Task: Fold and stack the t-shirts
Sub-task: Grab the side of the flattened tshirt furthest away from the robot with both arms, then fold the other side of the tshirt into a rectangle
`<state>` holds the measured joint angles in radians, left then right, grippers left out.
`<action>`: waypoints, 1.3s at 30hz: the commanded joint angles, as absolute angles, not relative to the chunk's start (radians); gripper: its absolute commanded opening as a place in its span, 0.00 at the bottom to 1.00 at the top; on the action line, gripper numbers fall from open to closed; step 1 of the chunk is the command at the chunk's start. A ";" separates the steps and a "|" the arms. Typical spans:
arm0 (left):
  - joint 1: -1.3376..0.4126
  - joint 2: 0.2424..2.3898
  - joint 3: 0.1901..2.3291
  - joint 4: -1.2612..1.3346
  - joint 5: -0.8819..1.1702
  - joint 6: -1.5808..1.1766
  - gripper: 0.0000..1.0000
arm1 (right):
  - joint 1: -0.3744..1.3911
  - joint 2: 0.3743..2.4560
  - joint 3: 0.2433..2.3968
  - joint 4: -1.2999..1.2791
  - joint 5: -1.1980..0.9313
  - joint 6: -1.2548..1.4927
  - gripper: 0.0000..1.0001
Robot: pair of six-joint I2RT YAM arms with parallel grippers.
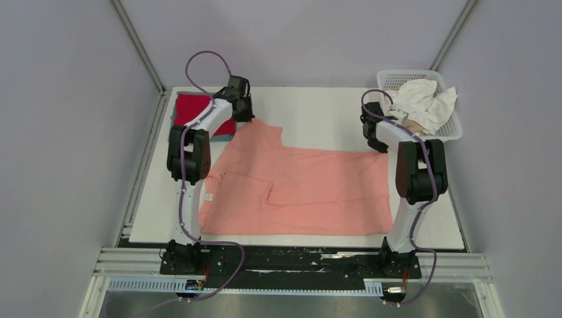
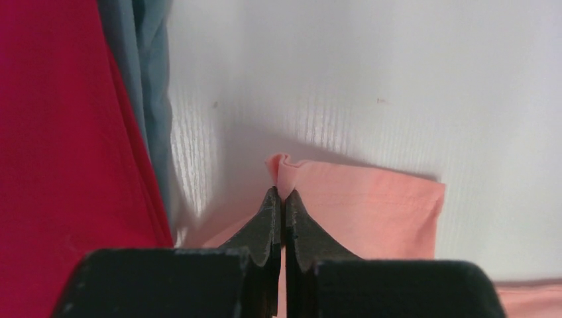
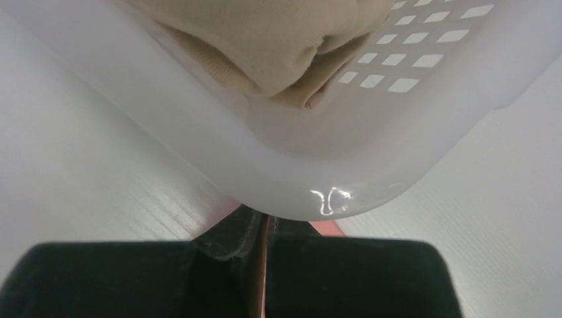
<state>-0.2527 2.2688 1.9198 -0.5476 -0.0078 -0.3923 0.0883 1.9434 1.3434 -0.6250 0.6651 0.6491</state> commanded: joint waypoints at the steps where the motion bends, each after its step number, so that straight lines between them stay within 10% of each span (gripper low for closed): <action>1: -0.247 2.184 1.813 -0.464 0.072 -0.378 0.00 | 0.087 1.870 1.313 -0.594 0.622 0.614 0.00; 39: -0.431 1.038 0.698 -0.306 0.003 -0.595 0.00 | 0.126 1.293 0.895 -0.681 0.531 0.620 0.00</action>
<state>-0.4068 1.1328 0.7273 -0.2867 0.0231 -0.5438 0.1253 1.3548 0.9077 -0.6468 0.5106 0.6113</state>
